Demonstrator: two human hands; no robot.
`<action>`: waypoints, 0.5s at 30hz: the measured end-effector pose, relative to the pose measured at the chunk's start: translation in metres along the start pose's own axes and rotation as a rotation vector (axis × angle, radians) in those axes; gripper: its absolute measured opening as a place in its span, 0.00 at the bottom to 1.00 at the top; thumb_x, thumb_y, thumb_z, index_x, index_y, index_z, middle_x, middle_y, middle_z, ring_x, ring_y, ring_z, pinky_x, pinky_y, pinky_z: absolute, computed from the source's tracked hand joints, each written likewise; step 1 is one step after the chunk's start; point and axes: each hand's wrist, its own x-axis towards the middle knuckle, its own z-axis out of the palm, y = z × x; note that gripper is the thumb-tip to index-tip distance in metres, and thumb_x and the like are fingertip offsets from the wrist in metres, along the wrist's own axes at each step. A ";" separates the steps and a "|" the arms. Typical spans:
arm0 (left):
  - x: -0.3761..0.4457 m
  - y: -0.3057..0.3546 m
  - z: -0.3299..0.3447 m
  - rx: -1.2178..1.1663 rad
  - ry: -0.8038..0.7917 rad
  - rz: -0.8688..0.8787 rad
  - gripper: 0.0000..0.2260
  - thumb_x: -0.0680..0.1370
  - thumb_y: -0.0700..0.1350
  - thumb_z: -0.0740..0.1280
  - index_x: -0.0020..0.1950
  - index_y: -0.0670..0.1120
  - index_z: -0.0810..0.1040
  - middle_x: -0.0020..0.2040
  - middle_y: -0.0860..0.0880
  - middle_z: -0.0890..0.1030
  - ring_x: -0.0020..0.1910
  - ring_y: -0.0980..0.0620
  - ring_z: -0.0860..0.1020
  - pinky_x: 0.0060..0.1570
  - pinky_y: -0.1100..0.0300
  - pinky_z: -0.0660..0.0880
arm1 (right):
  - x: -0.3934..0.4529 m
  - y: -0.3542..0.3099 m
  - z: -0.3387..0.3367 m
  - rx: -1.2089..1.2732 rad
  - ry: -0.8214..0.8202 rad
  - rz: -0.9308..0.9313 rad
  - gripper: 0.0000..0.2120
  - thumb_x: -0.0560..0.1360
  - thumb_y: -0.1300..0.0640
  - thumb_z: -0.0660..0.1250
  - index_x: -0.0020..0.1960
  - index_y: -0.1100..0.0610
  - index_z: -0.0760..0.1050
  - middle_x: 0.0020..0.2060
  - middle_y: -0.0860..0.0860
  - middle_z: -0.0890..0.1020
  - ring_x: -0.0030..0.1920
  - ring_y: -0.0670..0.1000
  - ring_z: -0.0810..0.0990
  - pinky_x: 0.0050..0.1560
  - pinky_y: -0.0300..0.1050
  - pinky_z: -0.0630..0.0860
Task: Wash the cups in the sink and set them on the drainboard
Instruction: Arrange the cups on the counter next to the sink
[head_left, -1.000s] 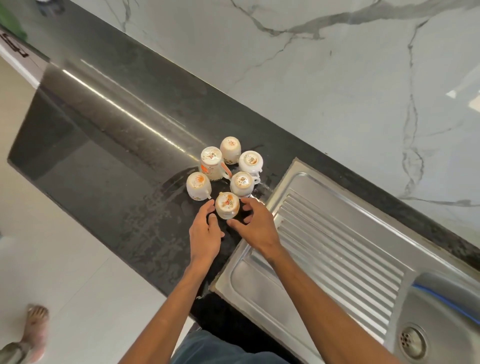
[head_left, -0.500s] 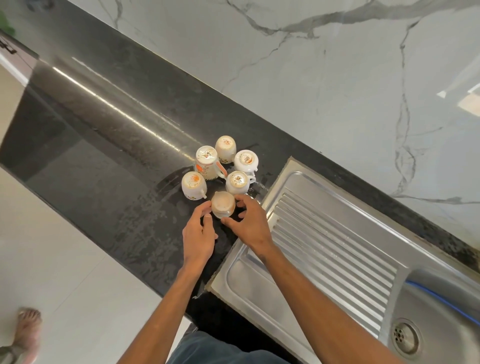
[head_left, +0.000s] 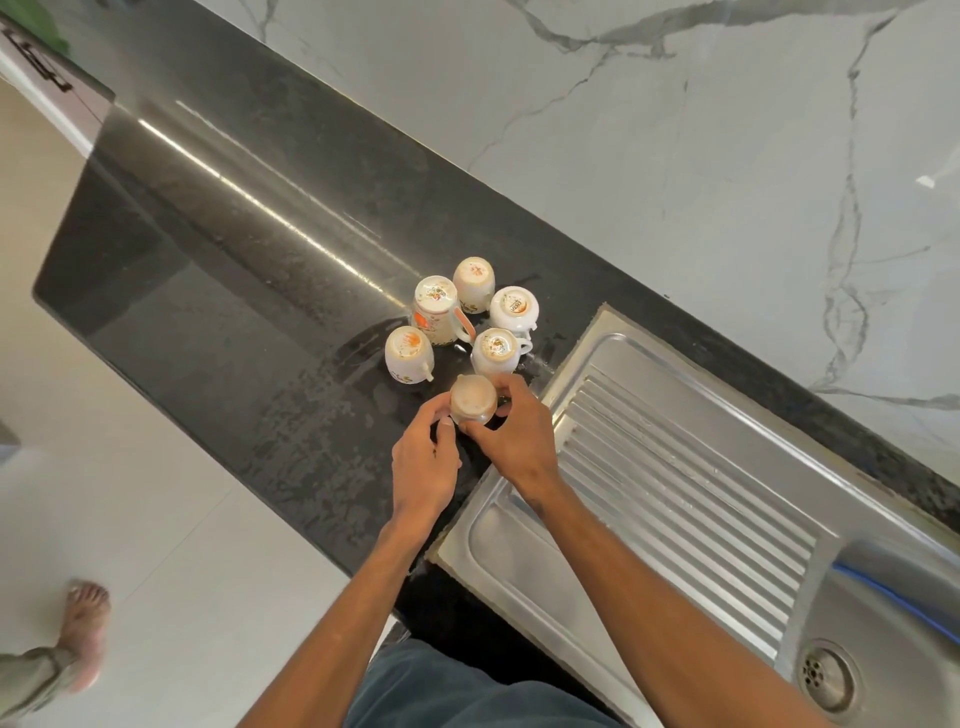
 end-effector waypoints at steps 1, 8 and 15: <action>-0.003 -0.001 0.001 0.007 -0.003 0.012 0.16 0.87 0.44 0.61 0.71 0.59 0.76 0.62 0.62 0.81 0.44 0.54 0.84 0.47 0.62 0.82 | -0.004 0.000 -0.002 0.005 0.015 -0.005 0.29 0.69 0.40 0.80 0.65 0.47 0.75 0.56 0.42 0.84 0.54 0.44 0.82 0.54 0.48 0.83; -0.030 0.013 0.010 0.038 -0.109 0.150 0.19 0.84 0.42 0.63 0.73 0.58 0.75 0.65 0.63 0.78 0.62 0.54 0.79 0.63 0.50 0.80 | -0.038 0.009 -0.034 0.111 0.110 0.060 0.27 0.67 0.41 0.82 0.62 0.48 0.80 0.55 0.43 0.85 0.51 0.41 0.82 0.52 0.37 0.79; -0.052 0.020 0.037 0.041 -0.251 0.235 0.16 0.85 0.44 0.63 0.69 0.60 0.78 0.64 0.65 0.78 0.67 0.63 0.72 0.71 0.49 0.71 | -0.082 0.041 -0.073 0.291 0.238 0.225 0.27 0.63 0.40 0.84 0.58 0.47 0.81 0.51 0.41 0.85 0.52 0.42 0.83 0.56 0.47 0.83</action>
